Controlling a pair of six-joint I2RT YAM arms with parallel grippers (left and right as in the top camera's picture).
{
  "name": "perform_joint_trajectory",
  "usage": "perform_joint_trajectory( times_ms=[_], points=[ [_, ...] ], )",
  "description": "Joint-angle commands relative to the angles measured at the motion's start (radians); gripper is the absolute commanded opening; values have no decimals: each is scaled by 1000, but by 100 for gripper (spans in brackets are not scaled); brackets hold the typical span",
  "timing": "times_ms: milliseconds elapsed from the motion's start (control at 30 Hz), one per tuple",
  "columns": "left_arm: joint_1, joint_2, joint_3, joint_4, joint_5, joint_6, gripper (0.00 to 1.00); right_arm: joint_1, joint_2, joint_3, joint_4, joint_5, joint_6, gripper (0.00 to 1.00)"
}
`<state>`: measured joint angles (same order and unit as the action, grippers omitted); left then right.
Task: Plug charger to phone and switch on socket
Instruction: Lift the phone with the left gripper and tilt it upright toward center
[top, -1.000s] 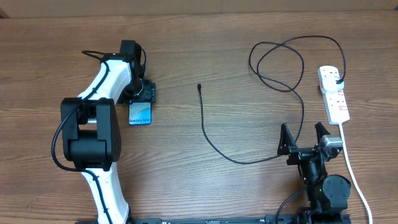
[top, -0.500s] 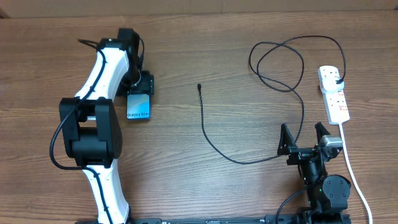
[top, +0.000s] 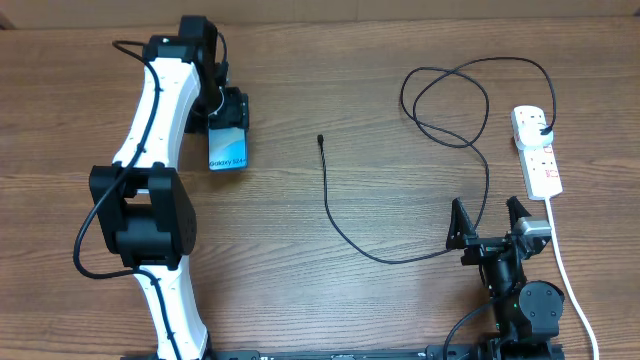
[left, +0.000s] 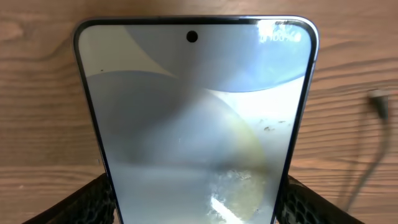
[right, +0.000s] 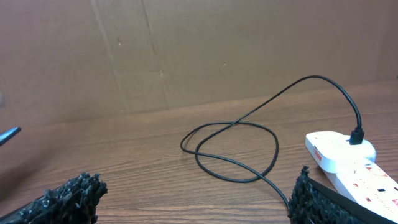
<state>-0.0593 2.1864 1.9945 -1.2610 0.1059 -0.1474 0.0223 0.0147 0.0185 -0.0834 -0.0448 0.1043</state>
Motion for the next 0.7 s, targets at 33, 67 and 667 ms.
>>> perform_joint_trajectory(
  times_ms=[33, 67, 667],
  points=[
    [-16, -3, 83, 4, 175, -19, 68, 6, -12, -11, 3, 3, 2, 100],
    [-17, -3, 90, 9, 213, -27, 67, 6, -12, -11, 3, 3, 2, 100],
    [-21, -2, 92, 61, 547, -284, 64, 6, -12, -11, 3, 3, 2, 100]
  ],
)
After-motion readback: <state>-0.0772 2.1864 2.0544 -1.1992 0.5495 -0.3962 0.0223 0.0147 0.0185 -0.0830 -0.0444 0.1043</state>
